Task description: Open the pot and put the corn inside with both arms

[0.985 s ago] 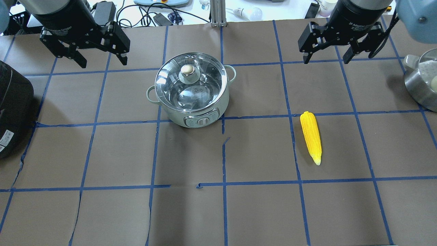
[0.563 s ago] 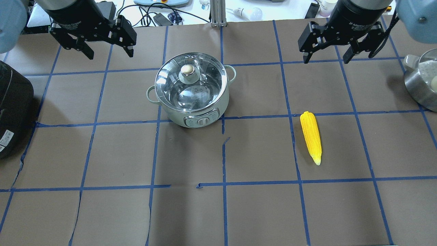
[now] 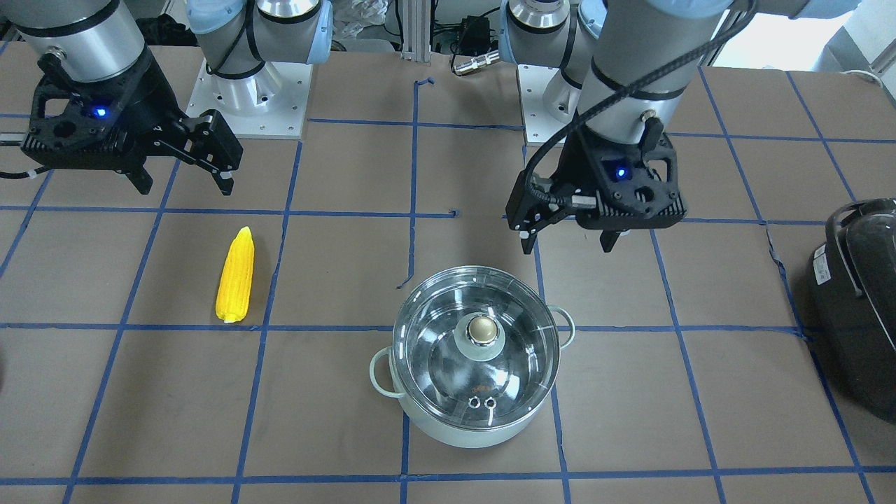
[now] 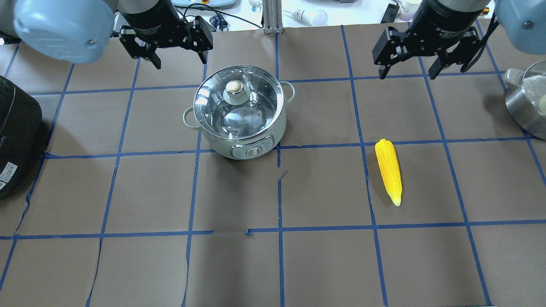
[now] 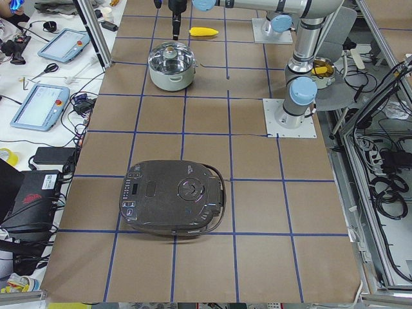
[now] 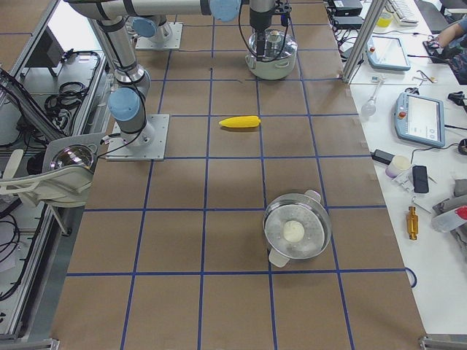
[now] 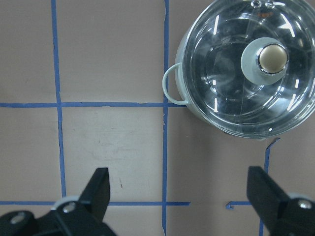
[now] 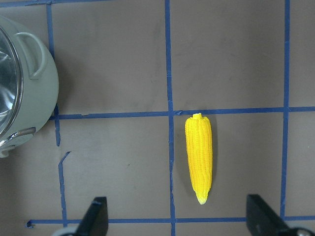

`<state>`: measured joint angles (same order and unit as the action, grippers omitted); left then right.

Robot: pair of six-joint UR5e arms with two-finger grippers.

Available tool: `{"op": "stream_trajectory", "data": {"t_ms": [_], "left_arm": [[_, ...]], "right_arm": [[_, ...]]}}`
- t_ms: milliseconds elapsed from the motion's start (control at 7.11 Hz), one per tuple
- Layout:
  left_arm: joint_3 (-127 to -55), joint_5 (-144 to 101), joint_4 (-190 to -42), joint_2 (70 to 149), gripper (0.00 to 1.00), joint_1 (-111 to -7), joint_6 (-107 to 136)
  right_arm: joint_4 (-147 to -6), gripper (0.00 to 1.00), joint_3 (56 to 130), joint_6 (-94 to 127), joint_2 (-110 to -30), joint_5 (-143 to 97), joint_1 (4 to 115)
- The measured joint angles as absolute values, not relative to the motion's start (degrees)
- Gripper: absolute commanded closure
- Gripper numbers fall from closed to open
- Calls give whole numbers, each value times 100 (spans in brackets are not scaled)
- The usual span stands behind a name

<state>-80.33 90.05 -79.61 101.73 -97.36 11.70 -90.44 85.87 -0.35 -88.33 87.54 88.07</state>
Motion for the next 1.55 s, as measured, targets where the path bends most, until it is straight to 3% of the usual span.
{"op": "stream_trajectory", "data": {"t_ms": [844,1548], "left_arm": [[-8034,8946,-6840,11312,2,-9987,1377],[-8082,8939,-6811,11520,5,-10110,1534]], "right_arm": [[-9033,0,8587,-44,-8833,8729,8799],[-9008,0,8583,-44,-8836,8742,8800]]}}
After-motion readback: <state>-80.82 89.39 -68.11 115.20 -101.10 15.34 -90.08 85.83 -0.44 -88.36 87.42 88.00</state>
